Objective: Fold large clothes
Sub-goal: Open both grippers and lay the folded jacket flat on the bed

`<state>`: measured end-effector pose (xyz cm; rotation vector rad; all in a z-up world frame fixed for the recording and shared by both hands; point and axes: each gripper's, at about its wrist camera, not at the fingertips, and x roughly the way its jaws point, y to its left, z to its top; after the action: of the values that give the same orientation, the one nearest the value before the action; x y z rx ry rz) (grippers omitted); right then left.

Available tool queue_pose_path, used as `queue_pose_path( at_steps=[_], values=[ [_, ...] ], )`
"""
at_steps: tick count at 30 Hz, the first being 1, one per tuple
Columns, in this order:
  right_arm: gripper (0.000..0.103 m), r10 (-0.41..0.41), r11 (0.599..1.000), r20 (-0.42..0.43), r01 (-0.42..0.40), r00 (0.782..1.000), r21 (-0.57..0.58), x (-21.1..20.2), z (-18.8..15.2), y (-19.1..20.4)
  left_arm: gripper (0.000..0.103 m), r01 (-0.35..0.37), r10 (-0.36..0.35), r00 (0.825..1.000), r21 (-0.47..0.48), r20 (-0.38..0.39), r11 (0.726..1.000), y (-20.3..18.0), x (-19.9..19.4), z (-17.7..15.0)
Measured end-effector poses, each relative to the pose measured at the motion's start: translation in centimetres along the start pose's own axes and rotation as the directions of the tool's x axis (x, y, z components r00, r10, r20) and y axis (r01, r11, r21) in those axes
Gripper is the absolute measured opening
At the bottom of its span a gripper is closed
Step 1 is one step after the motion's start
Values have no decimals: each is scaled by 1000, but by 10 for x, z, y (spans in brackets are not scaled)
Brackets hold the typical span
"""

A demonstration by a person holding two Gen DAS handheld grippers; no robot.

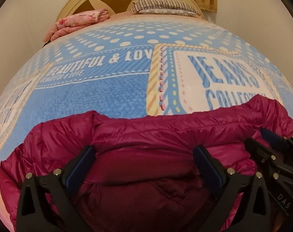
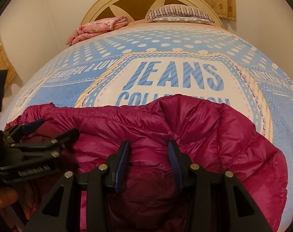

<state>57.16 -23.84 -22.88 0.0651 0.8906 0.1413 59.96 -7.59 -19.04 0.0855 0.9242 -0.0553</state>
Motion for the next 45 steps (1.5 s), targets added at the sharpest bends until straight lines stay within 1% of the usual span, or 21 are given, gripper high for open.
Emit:
queue_pose_path(
  at_steps=[4, 33, 43, 45],
  values=[
    [44, -7, 1000, -8, 7, 1000, -5, 2, 1, 1, 103, 17, -17, 1000, -16, -7, 1000, 3, 1, 0],
    [44, -32, 999, -13, 32, 999, -22, 4, 0, 3, 103, -2, 2, 1000, -5, -6, 1000, 2, 6, 0],
    [44, -27, 999, -16, 26, 1000, -18, 4, 0, 3, 103, -3, 3, 1000, -4, -5, 1000, 2, 6, 0],
    [44, -28, 999, -18, 28, 999, -19, 4, 1, 3, 103, -13, 13, 1000, 2, -5, 1000, 0, 6, 1]
  ],
)
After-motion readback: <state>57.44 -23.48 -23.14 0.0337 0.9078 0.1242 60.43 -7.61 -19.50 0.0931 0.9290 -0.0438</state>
